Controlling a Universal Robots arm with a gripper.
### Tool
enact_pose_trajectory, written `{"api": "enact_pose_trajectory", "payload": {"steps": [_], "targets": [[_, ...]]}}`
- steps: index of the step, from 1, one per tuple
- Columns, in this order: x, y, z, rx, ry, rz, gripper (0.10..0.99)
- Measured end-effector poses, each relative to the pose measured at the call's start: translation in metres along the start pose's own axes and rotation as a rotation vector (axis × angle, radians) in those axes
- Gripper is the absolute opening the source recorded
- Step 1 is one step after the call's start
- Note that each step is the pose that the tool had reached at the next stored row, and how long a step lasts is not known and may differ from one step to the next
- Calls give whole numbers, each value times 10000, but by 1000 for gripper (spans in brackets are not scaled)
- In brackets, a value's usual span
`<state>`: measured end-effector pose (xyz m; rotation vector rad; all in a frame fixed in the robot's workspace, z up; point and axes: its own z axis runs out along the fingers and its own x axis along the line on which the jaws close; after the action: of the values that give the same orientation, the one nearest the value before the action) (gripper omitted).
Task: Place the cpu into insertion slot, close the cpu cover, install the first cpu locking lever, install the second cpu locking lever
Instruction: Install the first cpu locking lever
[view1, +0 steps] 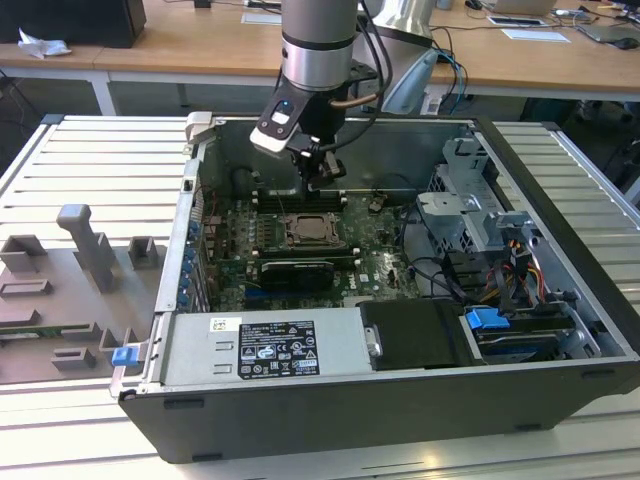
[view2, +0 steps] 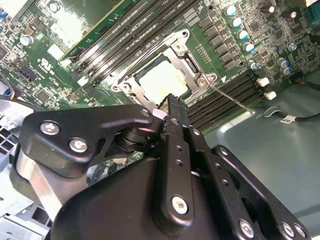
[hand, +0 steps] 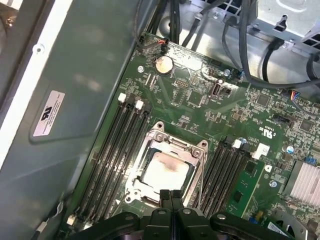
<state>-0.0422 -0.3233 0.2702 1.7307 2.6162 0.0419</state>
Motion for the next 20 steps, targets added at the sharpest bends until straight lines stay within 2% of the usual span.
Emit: {"api": "enact_pose_trajectory", "payload": {"steps": [5,9,15,20], "targets": [[0,0,0,2,5,-240,106],[0,0,0,7,16,-659,106],[0,0,0,20,44,-1791,106],[0,0,0,34,77,-3110,106]]}}
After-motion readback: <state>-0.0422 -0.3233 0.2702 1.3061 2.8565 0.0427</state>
